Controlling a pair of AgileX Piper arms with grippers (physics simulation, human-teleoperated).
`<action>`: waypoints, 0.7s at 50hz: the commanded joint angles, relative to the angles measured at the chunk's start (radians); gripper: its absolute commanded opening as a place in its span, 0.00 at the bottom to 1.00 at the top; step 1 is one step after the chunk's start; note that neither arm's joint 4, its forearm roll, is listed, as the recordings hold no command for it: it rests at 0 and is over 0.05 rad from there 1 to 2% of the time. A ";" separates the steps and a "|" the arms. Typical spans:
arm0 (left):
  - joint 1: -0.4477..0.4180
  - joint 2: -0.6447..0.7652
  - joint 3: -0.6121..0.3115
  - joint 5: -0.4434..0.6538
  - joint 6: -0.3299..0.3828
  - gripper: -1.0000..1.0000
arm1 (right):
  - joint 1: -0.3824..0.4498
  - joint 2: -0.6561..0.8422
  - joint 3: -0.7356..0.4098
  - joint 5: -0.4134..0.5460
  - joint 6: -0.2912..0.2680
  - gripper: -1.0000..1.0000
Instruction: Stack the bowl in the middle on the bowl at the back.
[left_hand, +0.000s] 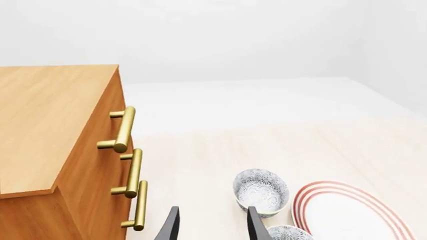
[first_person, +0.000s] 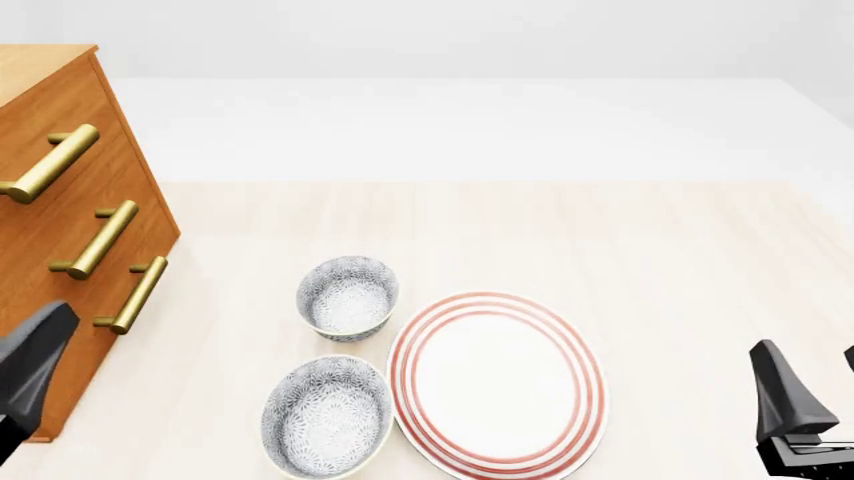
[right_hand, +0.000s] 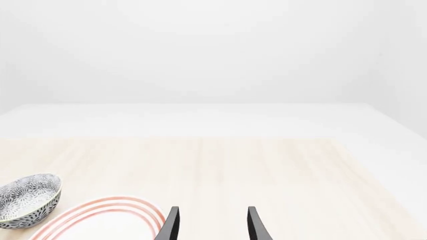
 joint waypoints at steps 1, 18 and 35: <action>-0.105 0.165 -0.110 0.124 -0.058 1.00 | 0.000 0.000 0.000 0.002 0.005 1.00; -0.179 0.449 -0.152 0.186 -0.195 1.00 | -0.001 0.005 0.001 -0.003 0.011 1.00; -0.270 0.647 -0.040 0.064 -0.358 1.00 | -0.001 0.002 -0.001 0.001 0.012 1.00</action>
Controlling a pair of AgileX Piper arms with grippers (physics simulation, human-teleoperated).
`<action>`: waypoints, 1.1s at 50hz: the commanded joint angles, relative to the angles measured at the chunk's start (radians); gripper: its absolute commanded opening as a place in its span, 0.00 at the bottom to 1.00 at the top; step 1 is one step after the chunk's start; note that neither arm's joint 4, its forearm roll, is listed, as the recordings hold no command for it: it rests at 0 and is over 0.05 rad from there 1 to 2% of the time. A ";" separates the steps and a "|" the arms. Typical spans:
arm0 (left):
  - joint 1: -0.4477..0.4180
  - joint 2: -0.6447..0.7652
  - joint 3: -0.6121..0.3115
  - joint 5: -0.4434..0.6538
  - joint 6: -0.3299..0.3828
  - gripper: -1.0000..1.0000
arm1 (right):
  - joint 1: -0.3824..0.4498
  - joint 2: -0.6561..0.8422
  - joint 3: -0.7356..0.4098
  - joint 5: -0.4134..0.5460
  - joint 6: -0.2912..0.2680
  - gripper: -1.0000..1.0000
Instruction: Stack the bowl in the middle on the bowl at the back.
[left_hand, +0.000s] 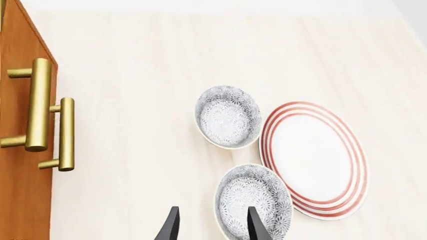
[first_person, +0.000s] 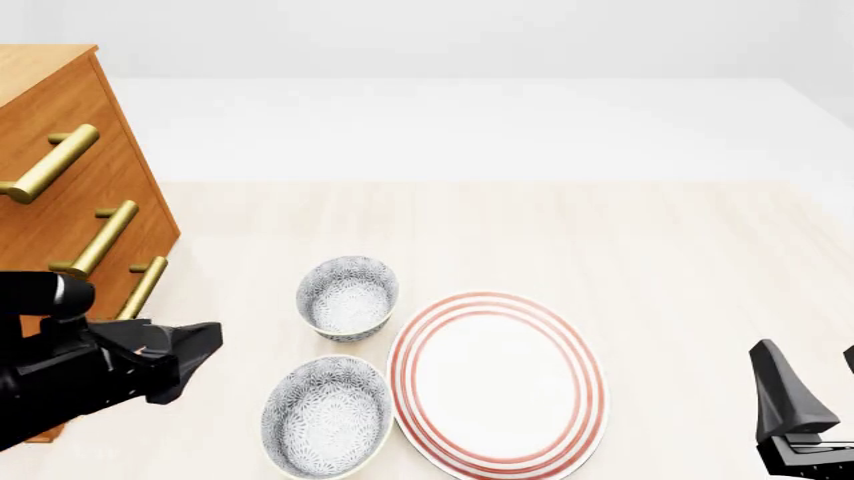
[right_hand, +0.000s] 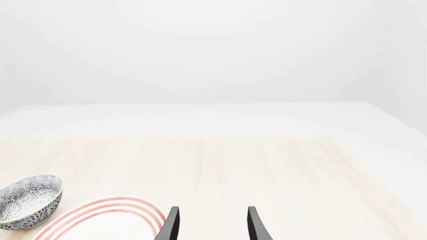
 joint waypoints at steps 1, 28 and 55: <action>-0.070 0.132 0.070 -0.077 -0.136 1.00 | 0.000 0.000 -0.001 0.000 0.002 1.00; -0.102 0.366 0.243 -0.368 -0.210 1.00 | 0.007 -0.004 -0.001 0.004 -0.012 1.00; -0.187 0.608 0.292 -0.665 -0.314 1.00 | 0.009 0.000 -0.001 0.002 -0.014 1.00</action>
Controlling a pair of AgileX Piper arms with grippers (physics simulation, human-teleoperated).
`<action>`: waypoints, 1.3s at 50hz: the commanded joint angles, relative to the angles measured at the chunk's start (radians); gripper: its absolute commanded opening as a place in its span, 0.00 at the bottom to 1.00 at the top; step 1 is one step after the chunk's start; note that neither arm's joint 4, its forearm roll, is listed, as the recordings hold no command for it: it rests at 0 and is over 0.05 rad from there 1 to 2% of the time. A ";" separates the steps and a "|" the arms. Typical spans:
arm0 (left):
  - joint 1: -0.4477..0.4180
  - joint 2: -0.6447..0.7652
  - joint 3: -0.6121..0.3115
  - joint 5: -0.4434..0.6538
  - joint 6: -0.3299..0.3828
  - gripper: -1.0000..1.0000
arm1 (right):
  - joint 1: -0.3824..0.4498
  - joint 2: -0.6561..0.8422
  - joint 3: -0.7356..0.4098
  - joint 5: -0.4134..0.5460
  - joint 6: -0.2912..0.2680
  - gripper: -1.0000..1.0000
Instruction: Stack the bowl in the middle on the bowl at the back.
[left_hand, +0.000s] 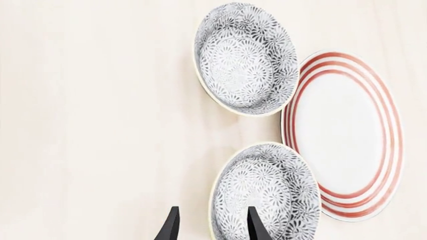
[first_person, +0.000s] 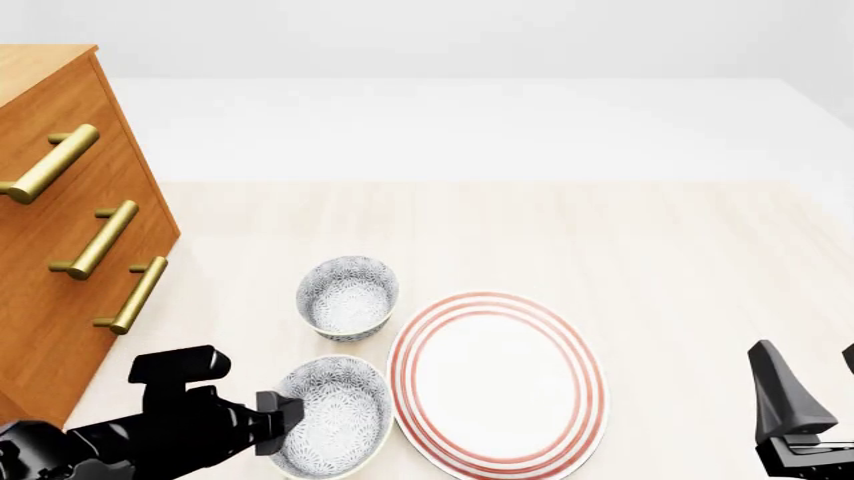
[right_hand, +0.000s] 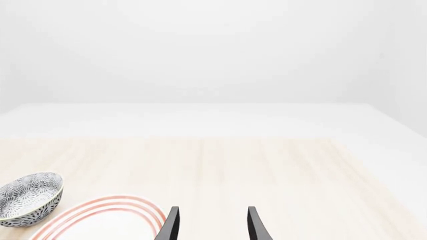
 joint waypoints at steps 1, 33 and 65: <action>-0.048 0.096 0.019 -0.115 -0.046 1.00 | 0.001 0.001 0.000 0.000 -0.002 1.00; -0.115 0.018 -0.014 -0.042 -0.080 0.00 | 0.001 0.004 0.001 -0.001 -0.002 1.00; -0.199 -0.409 -0.284 0.561 -0.020 0.00 | 0.005 0.010 0.001 -0.006 -0.010 1.00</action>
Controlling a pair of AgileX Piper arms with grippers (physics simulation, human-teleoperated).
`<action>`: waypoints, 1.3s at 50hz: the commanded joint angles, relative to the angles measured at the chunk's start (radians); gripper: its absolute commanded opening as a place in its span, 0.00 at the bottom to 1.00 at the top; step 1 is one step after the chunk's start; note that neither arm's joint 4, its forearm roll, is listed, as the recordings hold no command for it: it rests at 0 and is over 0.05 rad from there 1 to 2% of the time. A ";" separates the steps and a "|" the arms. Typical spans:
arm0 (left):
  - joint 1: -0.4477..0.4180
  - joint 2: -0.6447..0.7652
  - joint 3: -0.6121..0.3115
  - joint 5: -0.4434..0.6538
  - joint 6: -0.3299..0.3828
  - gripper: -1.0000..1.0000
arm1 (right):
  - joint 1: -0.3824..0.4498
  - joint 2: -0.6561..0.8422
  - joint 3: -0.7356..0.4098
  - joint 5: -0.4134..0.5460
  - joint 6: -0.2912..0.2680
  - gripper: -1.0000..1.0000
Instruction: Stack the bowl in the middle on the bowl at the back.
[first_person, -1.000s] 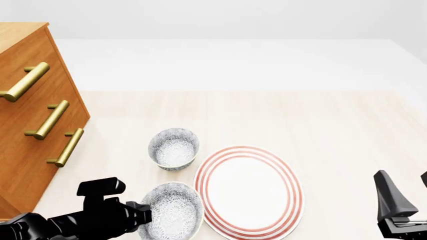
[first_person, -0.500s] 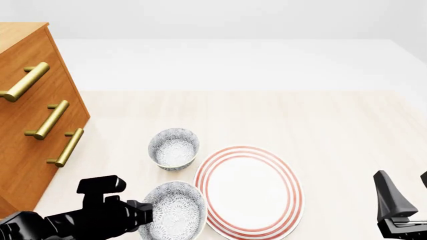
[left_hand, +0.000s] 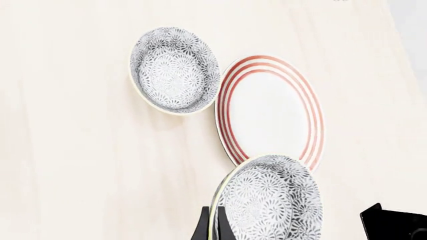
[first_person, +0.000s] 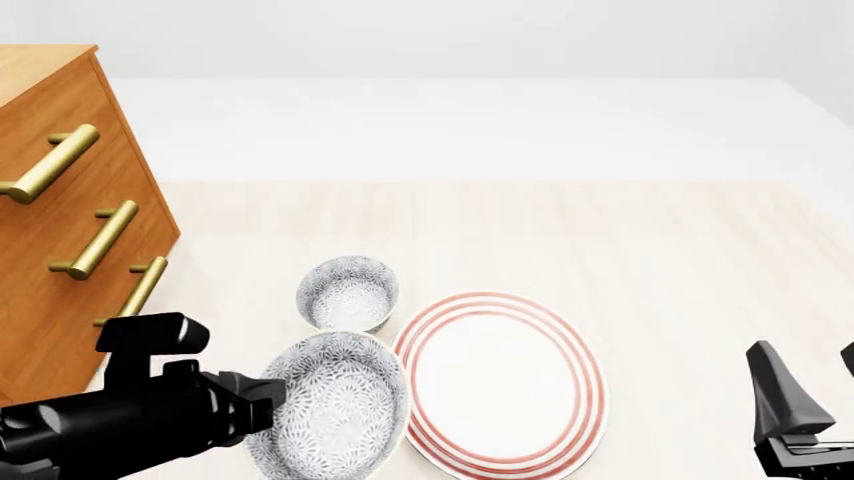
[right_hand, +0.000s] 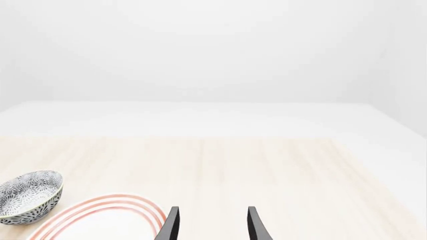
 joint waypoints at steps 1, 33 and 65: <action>-0.048 -0.109 -0.106 0.185 0.031 0.00 | 0.002 0.004 0.001 -0.003 -0.004 1.00; -0.244 -0.243 -0.202 0.451 0.004 0.00 | 0.004 0.001 0.002 0.002 -0.007 1.00; -0.369 -0.231 -0.031 0.397 -0.021 0.00 | 0.005 0.001 0.001 0.002 -0.006 1.00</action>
